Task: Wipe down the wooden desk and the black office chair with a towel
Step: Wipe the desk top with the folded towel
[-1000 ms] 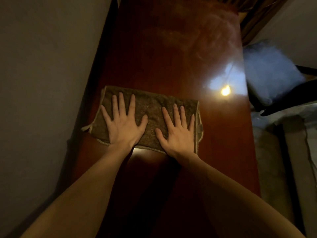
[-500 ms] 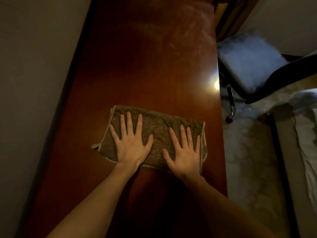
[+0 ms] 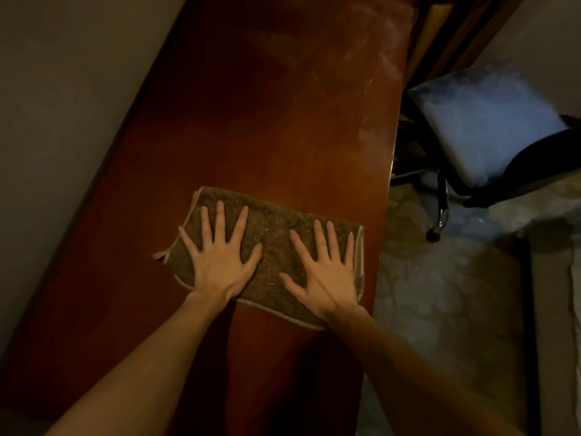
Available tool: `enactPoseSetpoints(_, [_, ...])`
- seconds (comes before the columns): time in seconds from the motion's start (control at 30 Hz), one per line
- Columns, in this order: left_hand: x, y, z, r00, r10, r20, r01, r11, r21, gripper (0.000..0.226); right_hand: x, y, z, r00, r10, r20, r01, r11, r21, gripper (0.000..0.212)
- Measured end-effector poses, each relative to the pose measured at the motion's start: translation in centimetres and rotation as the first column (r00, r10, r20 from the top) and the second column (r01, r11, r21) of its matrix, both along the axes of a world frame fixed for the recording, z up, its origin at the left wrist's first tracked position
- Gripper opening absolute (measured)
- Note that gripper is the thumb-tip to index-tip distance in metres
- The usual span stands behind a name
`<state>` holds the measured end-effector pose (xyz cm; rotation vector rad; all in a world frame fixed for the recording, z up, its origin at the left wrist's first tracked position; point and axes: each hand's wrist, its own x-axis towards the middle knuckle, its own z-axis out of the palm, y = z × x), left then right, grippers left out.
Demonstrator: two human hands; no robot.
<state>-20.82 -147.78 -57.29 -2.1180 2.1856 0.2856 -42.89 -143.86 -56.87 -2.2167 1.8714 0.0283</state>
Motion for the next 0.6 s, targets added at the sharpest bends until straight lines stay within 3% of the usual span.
enactPoseSetpoints(0.1, [-0.1, -1.3, -0.3, 1.000, -0.002, 0.013, 0.002, 1.000, -0.020, 0.078, -0.8, -1.8, -0.5, 0.998, 0.068, 0.009, -0.068, 0.997, -0.024, 0.084])
enactPoseSetpoints(0.6, [-1.5, -13.9, -0.9, 0.998, -0.068, -0.015, 0.066, 0.996, -0.066, 0.079, -1.7, -12.1, -0.3, 0.999, 0.008, 0.054, -0.003, 0.996, -0.089, 0.082])
